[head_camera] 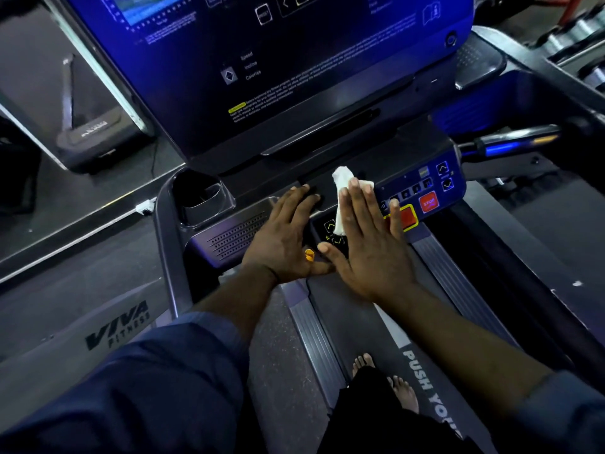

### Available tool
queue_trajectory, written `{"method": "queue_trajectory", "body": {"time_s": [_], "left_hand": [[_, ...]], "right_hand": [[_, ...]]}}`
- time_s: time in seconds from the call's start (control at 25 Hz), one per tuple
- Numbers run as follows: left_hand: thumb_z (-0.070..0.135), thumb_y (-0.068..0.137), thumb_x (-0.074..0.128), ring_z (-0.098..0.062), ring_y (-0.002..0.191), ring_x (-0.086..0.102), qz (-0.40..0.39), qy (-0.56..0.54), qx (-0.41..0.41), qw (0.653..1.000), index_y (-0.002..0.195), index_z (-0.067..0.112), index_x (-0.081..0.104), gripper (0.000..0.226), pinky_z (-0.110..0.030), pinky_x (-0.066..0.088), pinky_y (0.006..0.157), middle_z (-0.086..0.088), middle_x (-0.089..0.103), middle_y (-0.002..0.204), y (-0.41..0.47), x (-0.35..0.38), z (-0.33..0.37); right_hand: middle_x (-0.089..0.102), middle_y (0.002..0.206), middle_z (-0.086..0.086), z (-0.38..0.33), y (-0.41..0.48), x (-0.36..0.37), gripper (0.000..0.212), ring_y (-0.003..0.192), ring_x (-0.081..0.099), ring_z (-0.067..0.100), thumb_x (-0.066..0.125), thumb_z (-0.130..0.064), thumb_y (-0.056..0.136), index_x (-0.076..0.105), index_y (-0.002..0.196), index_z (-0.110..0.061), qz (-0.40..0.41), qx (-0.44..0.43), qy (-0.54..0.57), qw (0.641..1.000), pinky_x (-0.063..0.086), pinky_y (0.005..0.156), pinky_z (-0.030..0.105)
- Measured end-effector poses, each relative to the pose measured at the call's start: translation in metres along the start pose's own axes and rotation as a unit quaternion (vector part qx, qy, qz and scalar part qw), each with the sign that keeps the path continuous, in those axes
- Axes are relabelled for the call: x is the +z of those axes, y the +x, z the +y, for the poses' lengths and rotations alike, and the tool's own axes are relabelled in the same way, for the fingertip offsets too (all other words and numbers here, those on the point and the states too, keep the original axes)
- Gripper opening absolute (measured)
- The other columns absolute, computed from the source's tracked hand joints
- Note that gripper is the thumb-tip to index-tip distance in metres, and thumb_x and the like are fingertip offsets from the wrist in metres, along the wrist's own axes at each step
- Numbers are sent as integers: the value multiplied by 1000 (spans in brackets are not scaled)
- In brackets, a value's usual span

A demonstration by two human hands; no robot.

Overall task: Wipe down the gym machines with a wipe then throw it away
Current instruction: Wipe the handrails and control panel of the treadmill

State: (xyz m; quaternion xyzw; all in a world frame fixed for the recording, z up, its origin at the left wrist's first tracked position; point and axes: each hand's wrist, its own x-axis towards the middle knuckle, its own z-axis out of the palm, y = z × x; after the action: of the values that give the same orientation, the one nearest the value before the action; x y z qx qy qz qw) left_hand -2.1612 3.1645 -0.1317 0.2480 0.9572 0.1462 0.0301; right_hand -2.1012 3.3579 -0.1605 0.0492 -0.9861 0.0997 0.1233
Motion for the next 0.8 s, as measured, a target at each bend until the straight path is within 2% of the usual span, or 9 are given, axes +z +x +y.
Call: {"method": "queue_trajectory", "body": {"time_s": [0.12,0.24,0.36,0.52,0.6,0.68,0.72,0.76,0.8], "left_hand": [[81,62,81,-21,161,5,-15,-4,-5,1000,165,23,20,133,-35,2,125,2,11,174,0,-1,0],[87,62,76,-23,162,4,-15,2,0,1000,165,23,19,134,-38,3,126,1,11,174,1,-2,0],[83,62,79,-23,161,7,-9,-4,3,1000,165,23,20,133,-37,3,126,1,13,174,0,0,-1],[61,68,87,-23,161,5,-20,-9,-6,1000,165,23,19,125,-40,9,129,3,10,174,0,-1,-1],[64,67,88,-23,161,6,-10,-12,-3,1000,165,22,20,126,-36,7,129,2,12,174,-1,-1,-2],[74,64,86,-25,161,13,19,-15,19,1000,163,17,27,129,-29,0,126,-3,20,172,1,3,-3],[77,63,85,-26,160,14,23,-10,26,999,163,16,29,130,-28,-2,125,-5,22,171,1,3,-3],[80,62,82,-26,160,14,21,-3,27,999,163,16,28,131,-28,-4,124,-5,22,171,2,3,-3],[82,62,81,-25,160,12,16,4,24,1000,163,17,27,132,-28,-5,124,-5,21,172,2,2,-3]], "right_hand": [[-1,174,14,8,-39,19,94,162,2,29,32,-71,104,7,166,-6,-2,-30,-8,1000,14,127,58],[3,174,15,11,-83,34,98,161,5,30,37,-73,101,11,165,-4,-33,-50,-18,998,22,126,55],[3,174,16,3,-56,22,97,161,4,31,36,-72,102,10,165,-3,-7,-25,-17,1000,12,130,52],[-5,174,14,-17,-14,9,96,161,-4,29,28,-73,102,3,165,-4,16,36,37,999,1,129,52],[-2,174,12,-18,-22,16,97,162,-2,27,28,-76,101,6,166,-7,-2,-47,15,999,3,130,52],[3,175,4,5,-28,14,90,162,4,21,25,-75,102,10,167,-15,-8,-156,-26,987,4,129,52],[5,175,0,21,-24,9,85,161,7,19,22,-73,103,11,167,-19,-5,-183,-47,982,3,129,53],[5,175,-2,33,-19,4,82,161,7,18,20,-72,104,9,168,-21,5,-177,-62,982,1,128,54],[1,175,-2,41,-12,-1,81,161,5,19,19,-71,105,6,168,-22,14,-128,-61,990,-1,128,55]]}}
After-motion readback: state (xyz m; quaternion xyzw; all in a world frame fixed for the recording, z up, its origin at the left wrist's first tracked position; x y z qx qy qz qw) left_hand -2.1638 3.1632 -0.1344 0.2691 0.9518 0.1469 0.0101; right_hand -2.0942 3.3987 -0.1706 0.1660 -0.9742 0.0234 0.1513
